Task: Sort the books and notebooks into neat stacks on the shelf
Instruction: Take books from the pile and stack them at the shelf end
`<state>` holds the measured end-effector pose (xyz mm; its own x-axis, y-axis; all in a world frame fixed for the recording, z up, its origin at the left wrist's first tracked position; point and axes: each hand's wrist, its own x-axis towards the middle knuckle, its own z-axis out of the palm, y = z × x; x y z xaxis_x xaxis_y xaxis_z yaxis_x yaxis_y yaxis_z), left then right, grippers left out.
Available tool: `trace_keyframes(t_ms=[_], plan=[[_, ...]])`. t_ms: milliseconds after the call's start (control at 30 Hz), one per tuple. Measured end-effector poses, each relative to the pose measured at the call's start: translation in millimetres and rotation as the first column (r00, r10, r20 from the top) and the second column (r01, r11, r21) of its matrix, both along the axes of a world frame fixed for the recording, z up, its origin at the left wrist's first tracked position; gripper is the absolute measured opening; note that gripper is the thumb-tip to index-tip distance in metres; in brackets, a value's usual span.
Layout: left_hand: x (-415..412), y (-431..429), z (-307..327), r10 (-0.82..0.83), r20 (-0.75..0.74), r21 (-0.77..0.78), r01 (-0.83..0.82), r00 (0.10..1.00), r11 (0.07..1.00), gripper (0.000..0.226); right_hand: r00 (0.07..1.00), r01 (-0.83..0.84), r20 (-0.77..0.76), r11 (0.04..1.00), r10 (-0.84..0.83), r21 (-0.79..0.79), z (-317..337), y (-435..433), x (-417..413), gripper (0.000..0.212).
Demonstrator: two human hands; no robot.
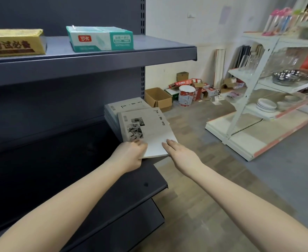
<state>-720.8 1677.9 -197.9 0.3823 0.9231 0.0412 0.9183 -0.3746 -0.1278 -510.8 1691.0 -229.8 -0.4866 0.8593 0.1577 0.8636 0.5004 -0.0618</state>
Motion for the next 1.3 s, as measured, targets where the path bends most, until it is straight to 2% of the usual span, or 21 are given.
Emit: trace_keyframes(t_ms=[167, 233, 333, 533, 700, 1000, 1200, 1300], plan=[[4.9, 14.7, -4.5, 0.109, 0.133, -0.073, -0.100, 0.985, 0.992, 0.036, 0.999, -0.021, 0.034, 0.999, 0.020, 0.035, 10.9, 14.1, 0.3, 0.066], [5.9, 21.5, -6.6, 0.165, 0.165, -0.126, -0.145, 0.973, 0.981, 0.041, 0.999, -0.033, 0.032, 0.996, 0.031, 0.083, 8.9, 20.9, -4.7, 0.061], [9.4, 27.7, -1.5, 0.219, 0.125, -0.193, -0.193, 0.968, 0.962, 0.058, 0.999, -0.035, 0.000, 0.993, 0.035, 0.115, 4.7, 34.3, -12.2, 0.048], [18.3, 34.8, 4.4, 0.299, 0.164, -0.188, -0.268, 0.940, 0.945, 0.059, 0.994, -0.011, 0.110, 0.997, 0.002, 0.080, 21.1, 53.0, -21.3, 0.045], [22.5, 47.6, -0.8, 0.417, 0.184, -0.302, -0.352, 0.890, 0.886, 0.063, 0.997, 0.014, 0.071, 1.000, -0.014, 0.008, 27.6, 75.2, -30.8, 0.041], [13.0, 64.8, -13.4, 0.451, 0.188, -0.215, -0.411, 0.873, 0.886, 0.059, 0.999, -0.009, -0.053, 0.995, 0.004, -0.096, 26.1, 101.4, -47.3, 0.051], [18.3, 68.3, -11.0, 0.506, 0.172, -0.211, -0.471, 0.845, 0.857, 0.058, 0.998, -0.011, -0.068, 0.997, 0.006, -0.072, 17.1, 111.4, -49.2, 0.059], [19.7, 68.8, -11.2, 0.517, 0.227, -0.255, -0.462, 0.826, 0.850, 0.058, 0.998, 0.012, -0.056, 0.999, -0.014, -0.045, 16.2, 111.3, -51.4, 0.059]])
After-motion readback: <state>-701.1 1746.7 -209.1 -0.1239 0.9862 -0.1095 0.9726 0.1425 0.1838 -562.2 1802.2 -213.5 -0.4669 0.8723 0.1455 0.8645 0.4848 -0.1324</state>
